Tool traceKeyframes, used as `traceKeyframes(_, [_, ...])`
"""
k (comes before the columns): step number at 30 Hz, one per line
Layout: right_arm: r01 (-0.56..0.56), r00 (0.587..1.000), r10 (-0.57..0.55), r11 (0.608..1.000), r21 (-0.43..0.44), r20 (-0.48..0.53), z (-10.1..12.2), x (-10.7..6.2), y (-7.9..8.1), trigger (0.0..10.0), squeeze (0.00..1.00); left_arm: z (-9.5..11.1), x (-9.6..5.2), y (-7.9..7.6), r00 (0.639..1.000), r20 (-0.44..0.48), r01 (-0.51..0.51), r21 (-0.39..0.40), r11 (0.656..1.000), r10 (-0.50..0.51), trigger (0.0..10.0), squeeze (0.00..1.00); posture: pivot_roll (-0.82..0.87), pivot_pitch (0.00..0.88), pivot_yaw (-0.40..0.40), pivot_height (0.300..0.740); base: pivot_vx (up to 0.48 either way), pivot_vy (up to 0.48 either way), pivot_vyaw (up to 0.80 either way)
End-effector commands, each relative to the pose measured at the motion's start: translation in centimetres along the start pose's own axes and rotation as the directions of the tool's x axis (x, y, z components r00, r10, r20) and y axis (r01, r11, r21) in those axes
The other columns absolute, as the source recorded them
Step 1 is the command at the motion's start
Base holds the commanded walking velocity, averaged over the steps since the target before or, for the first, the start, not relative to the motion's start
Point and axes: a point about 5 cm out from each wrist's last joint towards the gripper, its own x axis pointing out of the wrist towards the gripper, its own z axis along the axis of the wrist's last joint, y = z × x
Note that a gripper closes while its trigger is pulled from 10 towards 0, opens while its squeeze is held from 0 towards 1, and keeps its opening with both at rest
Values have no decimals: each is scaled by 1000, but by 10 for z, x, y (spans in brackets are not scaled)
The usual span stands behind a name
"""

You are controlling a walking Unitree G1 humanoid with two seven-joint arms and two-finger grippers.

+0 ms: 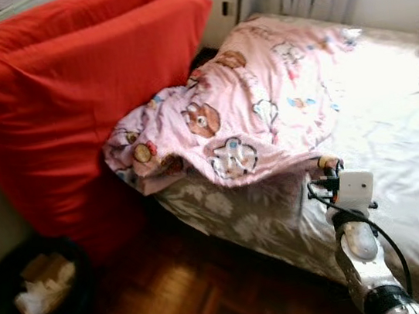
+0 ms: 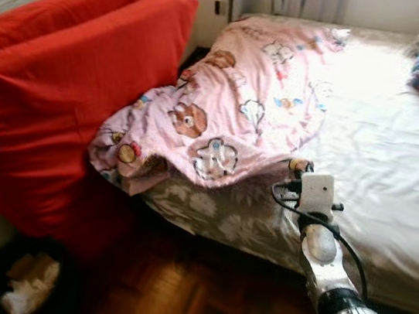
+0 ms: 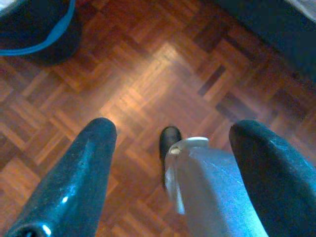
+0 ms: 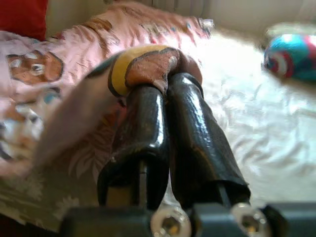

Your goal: Clean up the room

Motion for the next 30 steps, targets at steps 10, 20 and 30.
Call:
traceKeyframes(10, [35, 999, -35, 999, 14, -23, -1, 1, -5, 10000, 0, -8, -3, -1, 999, -42, -15, -3, 1000, 15, 10000, 0, 5, 143, -77, 740, 0, 0, 0])
traceKeyframes(20, [178, 984, -175, 979, -98, 35, 5, 0, -28, 10000, 0, -9, -3, -1, 999, -53, -15, -3, 1000, 14, 10000, 0, 0, 137, -81, 740, 0, 0, 0])
traceKeyframes(30, [261, 964, -244, 945, -199, 108, 9, -14, -46, 10000, 0, -10, -3, -1, 999, -52, -15, 1, 1000, 15, 10000, 0, -4, 126, -86, 740, 0, 0, 0])
